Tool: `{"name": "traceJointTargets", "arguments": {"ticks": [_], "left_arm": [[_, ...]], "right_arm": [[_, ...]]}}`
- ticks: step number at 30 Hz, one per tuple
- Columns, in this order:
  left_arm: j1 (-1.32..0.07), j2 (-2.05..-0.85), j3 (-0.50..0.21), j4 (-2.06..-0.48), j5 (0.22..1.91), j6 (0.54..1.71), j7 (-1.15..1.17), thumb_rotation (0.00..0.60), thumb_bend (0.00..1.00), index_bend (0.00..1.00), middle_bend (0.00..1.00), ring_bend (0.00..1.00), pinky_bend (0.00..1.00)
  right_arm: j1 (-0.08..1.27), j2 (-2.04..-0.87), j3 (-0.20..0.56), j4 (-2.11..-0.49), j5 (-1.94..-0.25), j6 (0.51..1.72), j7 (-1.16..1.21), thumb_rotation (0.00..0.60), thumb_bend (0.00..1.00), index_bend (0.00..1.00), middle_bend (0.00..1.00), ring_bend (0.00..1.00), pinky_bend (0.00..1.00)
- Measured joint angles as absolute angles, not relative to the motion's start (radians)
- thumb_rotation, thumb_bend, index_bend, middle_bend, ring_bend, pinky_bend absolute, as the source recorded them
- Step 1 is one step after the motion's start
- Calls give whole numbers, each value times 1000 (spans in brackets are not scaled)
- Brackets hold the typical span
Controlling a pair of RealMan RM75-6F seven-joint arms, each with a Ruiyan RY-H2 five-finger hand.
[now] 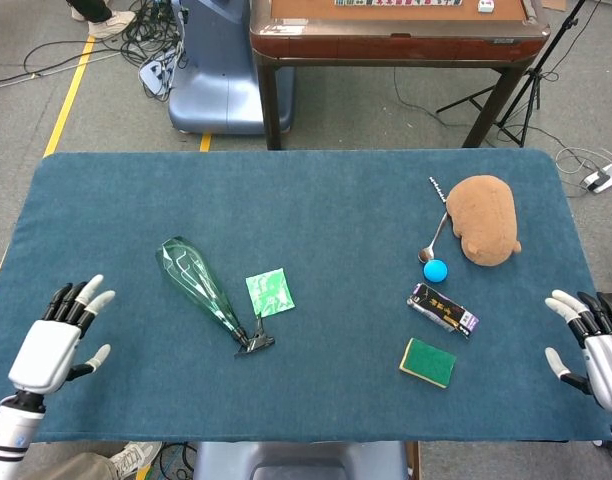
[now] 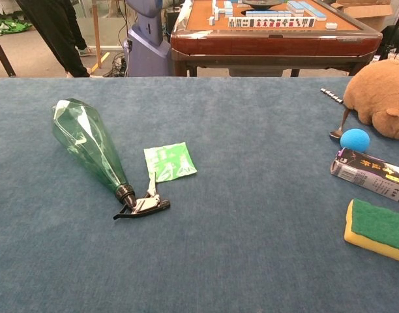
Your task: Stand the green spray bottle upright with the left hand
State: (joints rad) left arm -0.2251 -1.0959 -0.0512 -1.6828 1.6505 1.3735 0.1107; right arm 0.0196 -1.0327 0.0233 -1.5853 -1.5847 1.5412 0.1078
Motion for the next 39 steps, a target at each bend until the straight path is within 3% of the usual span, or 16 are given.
{"name": "traceJointTargets", "arguments": {"ticks": [8, 18, 39], "left_arm": [[-400, -1105, -60, -1622, 1770, 1231, 84, 600, 312, 180, 1, 0, 0], [-601, -1209, -65, -1487, 1873, 1090, 81, 600, 312, 184, 4, 0, 0], [-779, -1402, -2, -1217, 1901, 933, 241, 600, 312, 184, 4, 0, 0]], "right_arm": [[20, -1024, 23, -1606, -1582, 1540, 89, 600, 334, 215, 172, 69, 56], [16, -1019, 23, -1622, -1570, 1535, 68, 600, 334, 215, 172, 69, 56], [2, -1013, 21, -1626, -1563, 1547, 65, 600, 333, 215, 172, 69, 57]]}}
